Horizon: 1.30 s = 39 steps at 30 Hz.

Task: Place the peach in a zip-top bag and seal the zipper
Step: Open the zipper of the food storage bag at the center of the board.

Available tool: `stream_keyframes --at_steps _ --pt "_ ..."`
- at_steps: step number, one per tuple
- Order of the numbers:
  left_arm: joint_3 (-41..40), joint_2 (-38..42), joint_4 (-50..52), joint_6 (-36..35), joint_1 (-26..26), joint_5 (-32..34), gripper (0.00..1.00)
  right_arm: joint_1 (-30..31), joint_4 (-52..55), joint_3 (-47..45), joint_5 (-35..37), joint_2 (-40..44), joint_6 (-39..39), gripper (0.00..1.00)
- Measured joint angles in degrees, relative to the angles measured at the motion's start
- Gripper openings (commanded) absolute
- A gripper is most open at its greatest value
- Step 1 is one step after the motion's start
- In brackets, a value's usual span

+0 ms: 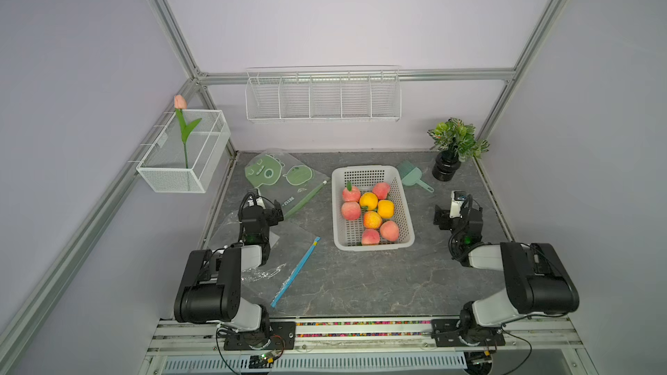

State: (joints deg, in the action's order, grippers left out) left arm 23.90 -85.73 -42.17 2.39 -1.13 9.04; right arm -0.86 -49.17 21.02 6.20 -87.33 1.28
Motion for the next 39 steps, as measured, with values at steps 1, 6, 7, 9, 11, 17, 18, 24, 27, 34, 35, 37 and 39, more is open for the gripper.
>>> stream_keyframes --at_steps 1,6,7,9,11,17,18,24,27,34,35,37,39 --pt "0.0 0.0 0.0 0.0 0.0 0.0 0.99 0.0 0.0 0.0 0.0 0.0 0.0 0.89" --pt "0.0 0.0 0.0 0.0 0.0 0.0 0.99 0.0 0.0 0.0 0.0 0.0 0.0 0.89" --pt "0.0 0.0 0.0 0.0 0.0 0.0 0.99 0.0 0.0 0.0 0.0 0.0 0.0 0.89" --pt "0.0 0.0 0.0 0.0 0.0 0.0 0.99 0.0 0.0 0.0 0.0 0.0 0.0 0.89" --pt "0.0 0.0 0.0 0.0 0.0 0.0 0.99 0.0 0.0 0.0 0.0 0.0 0.0 0.89" --pt "0.0 0.0 0.0 0.0 0.0 0.0 0.99 0.0 0.0 0.0 0.0 0.0 0.0 0.89" --pt "0.0 0.0 0.0 0.0 0.0 0.0 0.99 0.0 0.0 0.0 0.0 0.0 0.0 0.89" --pt "0.0 0.0 0.0 0.0 0.0 0.0 0.99 0.0 0.0 0.0 0.0 0.0 0.0 0.89" --pt "0.0 0.0 0.0 0.0 0.0 0.0 0.99 0.0 0.0 0.0 0.0 0.0 0.0 0.89" --pt "0.0 0.9 0.9 0.4 0.0 1.2 0.99 0.0 0.5 -0.2 0.0 1.1 0.0 0.89" --pt "0.0 1.9 1.8 0.5 0.0 1.5 0.99 0.1 1.2 -0.3 0.2 2.4 0.0 0.89" --pt "0.1 5.1 4.3 1.0 0.0 2.2 0.99 0.2 2.9 -0.4 0.7 5.5 -0.2 0.89" --pt "0.9 8.9 8.3 2.0 0.0 3.1 0.99 0.3 5.4 -0.3 1.6 9.5 -0.8 0.89"
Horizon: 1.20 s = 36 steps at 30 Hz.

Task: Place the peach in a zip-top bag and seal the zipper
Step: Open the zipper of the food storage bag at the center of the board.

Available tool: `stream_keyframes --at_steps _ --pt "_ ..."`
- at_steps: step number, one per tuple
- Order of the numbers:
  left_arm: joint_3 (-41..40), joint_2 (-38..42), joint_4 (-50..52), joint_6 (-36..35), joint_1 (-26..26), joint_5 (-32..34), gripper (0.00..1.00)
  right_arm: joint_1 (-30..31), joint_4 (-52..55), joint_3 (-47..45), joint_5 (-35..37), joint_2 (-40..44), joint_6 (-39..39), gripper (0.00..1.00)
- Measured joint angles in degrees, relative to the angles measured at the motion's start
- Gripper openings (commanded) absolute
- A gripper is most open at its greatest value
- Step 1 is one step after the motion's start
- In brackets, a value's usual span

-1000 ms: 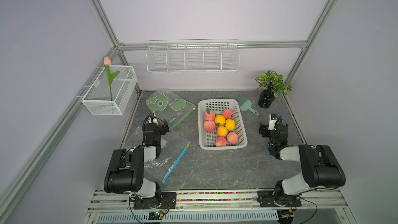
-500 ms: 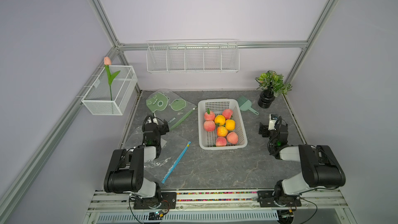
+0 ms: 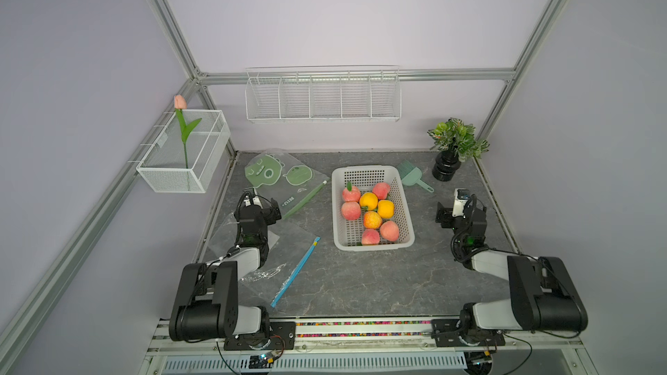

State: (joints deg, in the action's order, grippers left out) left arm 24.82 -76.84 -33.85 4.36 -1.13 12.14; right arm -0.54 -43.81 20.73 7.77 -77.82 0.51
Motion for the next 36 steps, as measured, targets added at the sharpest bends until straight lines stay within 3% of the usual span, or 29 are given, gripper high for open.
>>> stream_keyframes --at_steps 7,12,17,22,30,36 --pt "9.2 3.8 16.0 2.6 0.0 2.6 0.99 0.3 21.2 6.2 2.9 12.9 -5.8 0.89" --pt "18.4 -1.0 28.3 1.7 -2.8 3.6 0.99 0.3 35.8 9.7 2.1 20.4 -11.3 0.89" --pt "27.5 -9.4 38.8 -1.2 -7.4 1.4 0.98 0.3 46.2 10.8 -2.1 22.1 -12.2 0.89" --pt "37.4 -17.7 47.4 -3.8 -9.0 0.0 0.96 0.3 51.3 11.2 -5.0 22.2 -12.1 0.89" --pt "49.5 -27.2 55.6 -9.6 -15.9 1.6 0.88 0.3 53.5 11.2 -7.2 22.0 -12.4 0.89" --pt "53.0 -31.3 58.3 -12.3 -17.2 2.0 0.8 0.3 53.9 11.3 -7.7 22.0 -12.7 0.89"
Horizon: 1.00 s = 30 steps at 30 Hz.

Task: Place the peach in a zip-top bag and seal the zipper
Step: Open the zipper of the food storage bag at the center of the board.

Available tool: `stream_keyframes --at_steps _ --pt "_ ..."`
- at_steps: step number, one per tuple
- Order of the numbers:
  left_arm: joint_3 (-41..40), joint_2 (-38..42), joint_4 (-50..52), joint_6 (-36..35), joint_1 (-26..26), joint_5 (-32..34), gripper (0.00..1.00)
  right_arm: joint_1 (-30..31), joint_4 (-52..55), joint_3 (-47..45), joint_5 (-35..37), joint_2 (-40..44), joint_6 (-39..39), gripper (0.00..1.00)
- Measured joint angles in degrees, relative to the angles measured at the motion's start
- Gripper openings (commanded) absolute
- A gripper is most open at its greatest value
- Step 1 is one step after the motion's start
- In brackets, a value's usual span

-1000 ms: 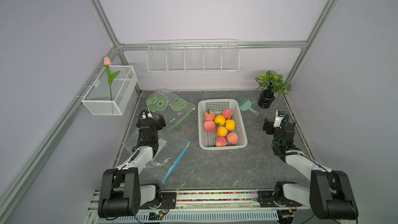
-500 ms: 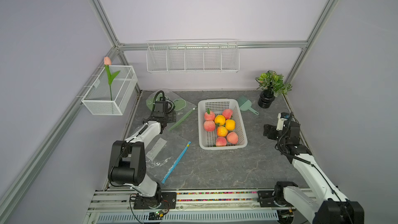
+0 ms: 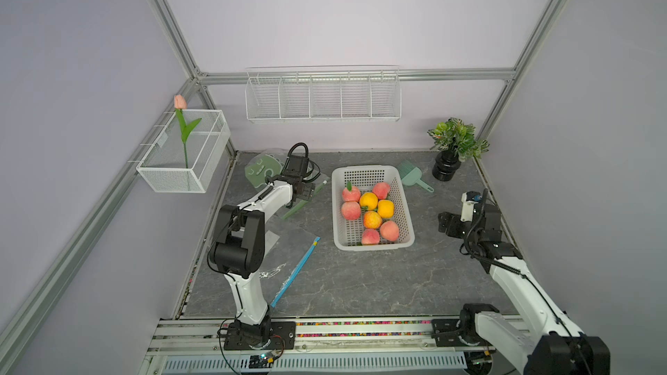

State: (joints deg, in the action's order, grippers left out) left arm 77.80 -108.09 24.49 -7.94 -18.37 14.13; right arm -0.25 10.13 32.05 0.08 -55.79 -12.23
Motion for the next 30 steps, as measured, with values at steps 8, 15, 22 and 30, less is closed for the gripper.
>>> stream_keyframes --at_steps 8,15,22,30 --pt "2.1 -3.2 1.2 -2.6 -1.7 0.7 0.77 0.0 0.6 0.1 -0.2 0.0 -0.5 0.89" --pt "2.4 -3.7 1.0 -4.2 -2.3 3.0 0.67 0.0 1.0 0.2 -0.2 -0.2 -0.9 0.89" --pt "2.7 -5.8 0.3 -4.9 -2.4 5.6 0.67 0.0 1.3 0.2 -0.2 -0.3 -1.1 0.89" --pt "2.6 -6.3 -0.6 -5.8 -2.9 5.6 0.7 0.0 1.7 0.7 -0.4 -0.9 -1.1 0.89"
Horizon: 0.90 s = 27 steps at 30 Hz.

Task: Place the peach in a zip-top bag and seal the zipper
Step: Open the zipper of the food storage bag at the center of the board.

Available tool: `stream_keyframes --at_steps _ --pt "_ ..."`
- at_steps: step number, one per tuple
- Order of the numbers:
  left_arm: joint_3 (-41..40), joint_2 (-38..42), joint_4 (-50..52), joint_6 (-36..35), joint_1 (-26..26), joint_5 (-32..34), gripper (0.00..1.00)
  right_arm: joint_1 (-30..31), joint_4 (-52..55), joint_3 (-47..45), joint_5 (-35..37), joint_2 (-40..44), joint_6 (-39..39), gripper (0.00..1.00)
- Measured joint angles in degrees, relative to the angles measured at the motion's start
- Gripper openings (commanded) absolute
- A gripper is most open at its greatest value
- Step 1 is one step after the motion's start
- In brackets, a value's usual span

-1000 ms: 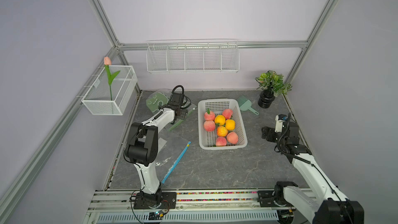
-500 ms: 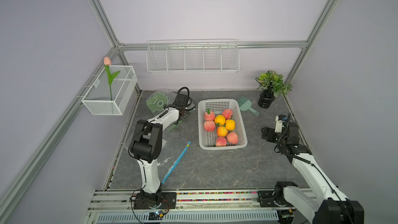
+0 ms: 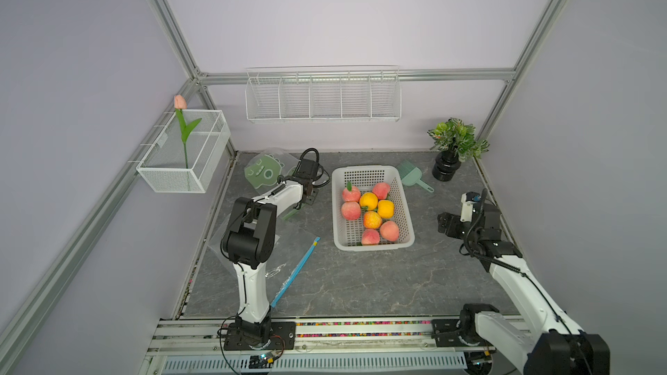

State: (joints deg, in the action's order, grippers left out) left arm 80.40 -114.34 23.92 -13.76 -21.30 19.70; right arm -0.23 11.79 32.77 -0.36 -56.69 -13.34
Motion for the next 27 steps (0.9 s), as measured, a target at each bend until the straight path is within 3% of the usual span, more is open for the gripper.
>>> stream_keyframes --at_steps 18,27 --pt "-8.9 6.4 -8.7 -0.4 -0.5 -2.8 0.74 0.0 0.2 0.0 -0.1 -2.2 0.0 0.89" --pt "-8.9 6.3 -8.5 -1.3 -0.7 -5.2 0.74 0.0 0.2 0.0 -0.1 -2.5 0.0 0.89"
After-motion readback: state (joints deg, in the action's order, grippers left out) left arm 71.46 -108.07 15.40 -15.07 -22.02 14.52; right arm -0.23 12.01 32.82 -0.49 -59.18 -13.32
